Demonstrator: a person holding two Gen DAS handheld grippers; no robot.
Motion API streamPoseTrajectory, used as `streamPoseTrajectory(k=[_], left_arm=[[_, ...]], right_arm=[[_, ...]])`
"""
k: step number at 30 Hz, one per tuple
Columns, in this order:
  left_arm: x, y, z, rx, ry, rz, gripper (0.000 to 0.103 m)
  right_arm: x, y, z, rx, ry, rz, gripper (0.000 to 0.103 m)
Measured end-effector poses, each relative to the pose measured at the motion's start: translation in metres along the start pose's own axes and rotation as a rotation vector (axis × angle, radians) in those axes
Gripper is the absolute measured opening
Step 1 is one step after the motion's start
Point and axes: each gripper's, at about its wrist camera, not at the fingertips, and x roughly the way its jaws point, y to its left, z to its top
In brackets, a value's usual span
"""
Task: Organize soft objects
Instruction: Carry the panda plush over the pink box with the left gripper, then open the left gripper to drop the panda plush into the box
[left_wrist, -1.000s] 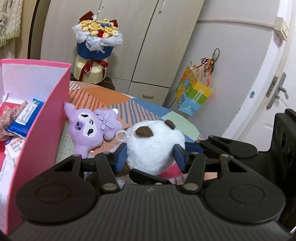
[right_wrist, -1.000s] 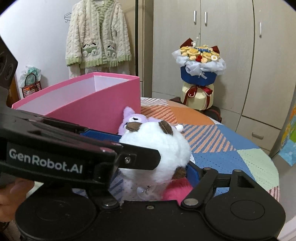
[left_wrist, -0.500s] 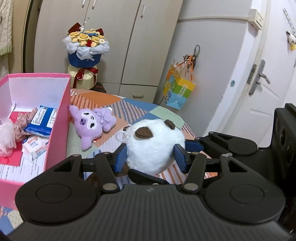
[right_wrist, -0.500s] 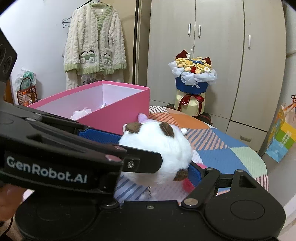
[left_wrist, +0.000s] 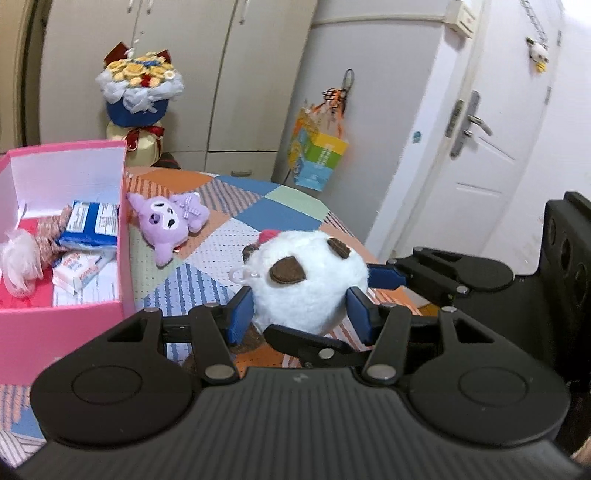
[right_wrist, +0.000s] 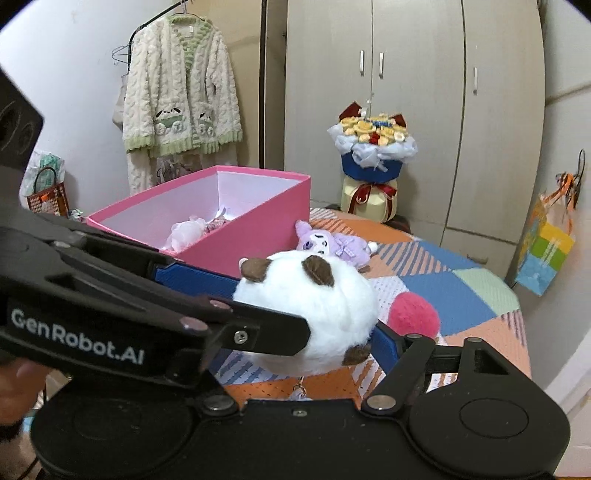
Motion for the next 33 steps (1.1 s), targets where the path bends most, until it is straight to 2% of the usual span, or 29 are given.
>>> streamPoseTrajectory(k=[6, 12, 18, 25, 29, 33], left_arm=[[-0.029, 0.01, 0.016, 0.006, 0.005, -0.035, 0.053], [-0.064, 0.035, 0.039, -0.031, -0.013, -0.055, 0.053], [-0.093, 0.058, 0.055, -0.024, -0.07, 0.001, 0.053], [-0.097, 0.11, 0.068, -0.071, -0.089, 0.071, 0.053], [-0.087, 0.149, 0.073, -0.132, -0.057, 0.098, 0.053], [-0.073, 0.179, 0.069, -0.194, 0.004, 0.115, 0.053]], right_arm=[[-0.015, 0.016, 0.02, -0.028, -0.018, -0.007, 0.078], [-0.024, 0.044, 0.047, -0.101, -0.062, -0.013, 0.078], [-0.017, 0.066, 0.08, -0.124, -0.116, 0.021, 0.078], [0.025, 0.082, 0.112, -0.1, -0.112, 0.113, 0.078], [0.067, 0.089, 0.125, -0.048, -0.056, 0.183, 0.078], [0.108, 0.091, 0.129, -0.001, 0.036, 0.25, 0.078]])
